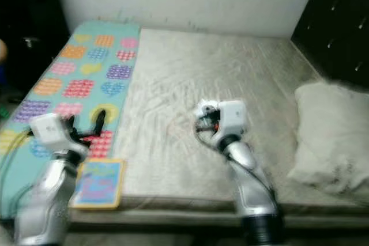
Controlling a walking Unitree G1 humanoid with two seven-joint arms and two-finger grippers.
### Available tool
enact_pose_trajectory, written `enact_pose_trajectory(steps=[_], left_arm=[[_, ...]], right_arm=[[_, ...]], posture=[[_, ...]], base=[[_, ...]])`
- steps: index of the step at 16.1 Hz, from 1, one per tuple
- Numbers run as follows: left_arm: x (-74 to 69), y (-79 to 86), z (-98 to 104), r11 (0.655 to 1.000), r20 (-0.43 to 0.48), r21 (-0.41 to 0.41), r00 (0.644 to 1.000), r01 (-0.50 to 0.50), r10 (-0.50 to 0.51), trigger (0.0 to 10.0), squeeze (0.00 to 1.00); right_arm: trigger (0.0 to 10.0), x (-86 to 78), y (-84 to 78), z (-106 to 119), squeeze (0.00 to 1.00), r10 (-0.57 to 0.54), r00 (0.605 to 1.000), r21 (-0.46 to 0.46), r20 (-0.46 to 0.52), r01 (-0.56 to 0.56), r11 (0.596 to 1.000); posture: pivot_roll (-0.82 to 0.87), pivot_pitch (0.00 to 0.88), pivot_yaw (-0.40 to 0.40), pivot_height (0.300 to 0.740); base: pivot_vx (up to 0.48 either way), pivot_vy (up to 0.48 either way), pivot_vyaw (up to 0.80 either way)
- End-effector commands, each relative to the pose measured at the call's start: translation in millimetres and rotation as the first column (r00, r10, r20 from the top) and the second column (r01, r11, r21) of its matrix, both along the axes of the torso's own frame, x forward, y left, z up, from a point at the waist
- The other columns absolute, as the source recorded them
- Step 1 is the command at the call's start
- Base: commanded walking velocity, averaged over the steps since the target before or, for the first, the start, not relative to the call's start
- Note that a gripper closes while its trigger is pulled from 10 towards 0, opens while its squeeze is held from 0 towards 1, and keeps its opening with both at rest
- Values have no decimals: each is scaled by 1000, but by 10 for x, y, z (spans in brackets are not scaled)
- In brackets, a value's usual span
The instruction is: Clean up the room
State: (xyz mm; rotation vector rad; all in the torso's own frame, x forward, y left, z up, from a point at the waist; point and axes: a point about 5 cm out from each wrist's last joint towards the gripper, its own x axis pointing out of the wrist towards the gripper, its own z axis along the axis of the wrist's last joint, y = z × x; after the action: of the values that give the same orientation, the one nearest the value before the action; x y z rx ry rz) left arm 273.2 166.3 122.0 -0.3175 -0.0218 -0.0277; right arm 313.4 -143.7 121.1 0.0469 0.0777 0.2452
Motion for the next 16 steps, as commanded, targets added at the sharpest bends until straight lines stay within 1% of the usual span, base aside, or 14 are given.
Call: enact_pose_trajectory(steps=[1,5,8,11,16], left_arm=[[7,40,14,1000,-3,13,1000,-12,12,10000,0],[10,54,6,1000,-10,10,1000,-23,23,10000,0],[39,58,52,999,18,19,999,-28,28,10000,0],[66,58,126,999,65,31,998,-14,12,10000,0],[71,70,172,999,74,30,997,-30,27,10000,0]], right_arm=[[10000,13,44,57,0,23,999,0,27,-23,1000],[10000,15,53,38,0,32,999,-3,21,-32,999],[10000,50,163,68,0,80,996,-9,40,-80,997],[10000,77,235,90,0,122,991,-30,56,-121,992],[10000,93,272,102,0,149,986,-49,77,-146,988]], posture=[[-59,0,-47,740],[-62,0,-46,740],[-72,0,-35,740],[-75,0,-36,740],[-73,0,-36,740]], base=[[0,480,0],[0,480,0],[0,441,0],[0,0,0],[0,0,0]])
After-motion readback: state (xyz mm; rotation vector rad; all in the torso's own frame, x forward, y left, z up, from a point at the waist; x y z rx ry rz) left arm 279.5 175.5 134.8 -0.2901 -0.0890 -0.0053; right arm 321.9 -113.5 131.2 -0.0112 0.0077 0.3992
